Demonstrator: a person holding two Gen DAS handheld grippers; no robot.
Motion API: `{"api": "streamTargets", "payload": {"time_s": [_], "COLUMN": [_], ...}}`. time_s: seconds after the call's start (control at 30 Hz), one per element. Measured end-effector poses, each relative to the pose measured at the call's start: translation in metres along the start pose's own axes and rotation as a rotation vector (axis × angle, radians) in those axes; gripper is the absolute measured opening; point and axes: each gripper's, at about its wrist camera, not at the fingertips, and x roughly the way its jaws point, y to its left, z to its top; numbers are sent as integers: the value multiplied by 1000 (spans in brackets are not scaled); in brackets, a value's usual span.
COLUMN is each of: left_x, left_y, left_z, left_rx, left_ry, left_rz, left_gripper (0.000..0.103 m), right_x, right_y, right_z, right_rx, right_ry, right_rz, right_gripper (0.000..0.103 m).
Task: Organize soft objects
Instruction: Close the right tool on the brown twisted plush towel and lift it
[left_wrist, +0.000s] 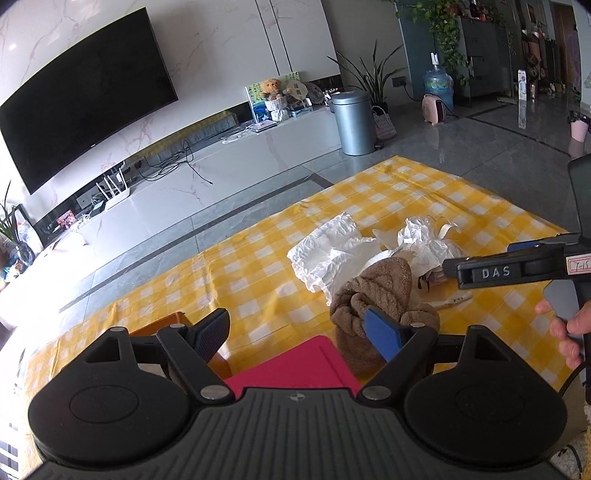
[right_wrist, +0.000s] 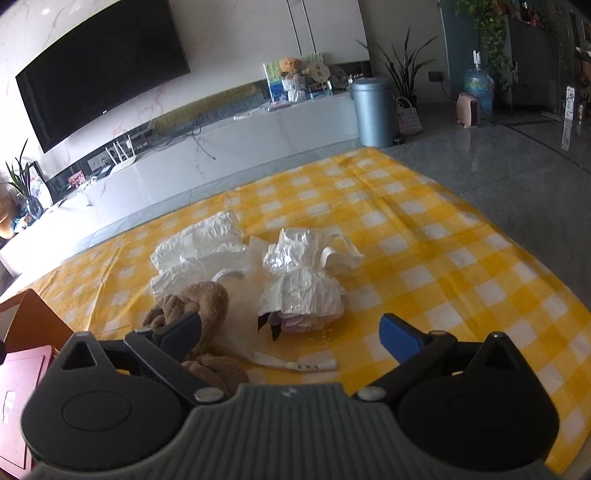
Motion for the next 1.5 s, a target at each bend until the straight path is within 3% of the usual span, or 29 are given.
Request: {"api": "streamTargets", "payload": {"time_s": [0.1, 0.27, 0.47, 0.53, 0.6, 0.67, 0.73, 0.8, 0.97, 1.07, 1.23, 1.3, 1.33, 1.5], "left_x": [18, 40, 45, 42, 37, 31, 23, 14, -1, -5, -10, -10, -10, -7], "left_y": [-13, -20, -7, -1, 4, 8, 12, 17, 24, 25, 24, 23, 22, 20], "left_z": [8, 17, 15, 12, 10, 8, 7, 6, 2, -1, -6, -7, -7, -8], "left_rx": [41, 53, 29, 16, 4, -5, -11, -18, -18, -11, 0, 5, 7, 6], "left_ry": [17, 54, 95, 99, 101, 102, 94, 82, 75, 74, 72, 70, 70, 80], "left_rz": [37, 100, 95, 94, 88, 84, 87, 91, 95, 93, 83, 82, 84, 82], "left_gripper": [97, 97, 97, 97, 97, 97, 97, 97, 97, 97, 97, 97, 97, 97], "right_x": [12, 24, 35, 38, 41, 39, 34, 23, -2, 5, 21, 25, 26, 6], "right_y": [11, 47, 75, 78, 79, 80, 78, 73, 65, 66, 85, 91, 91, 82], "right_z": [-7, -19, -34, -35, -35, -38, -37, -34, -43, -47, -54, -57, -58, -49], "right_rx": [-54, -283, -475, -491, -492, -513, -508, -480, -519, -529, -618, -653, -656, -601], "right_ry": [64, 108, 147, 148, 160, 161, 169, 186, 262, 267, 291, 292, 296, 250], "right_rz": [53, 106, 118, 101, 99, 108, 115, 119, 101, 66, 49, 59, 66, 90], "right_gripper": [100, 100, 95, 75, 63, 59, 46, 39, 40, 61, 77, 73, 64, 47]}}
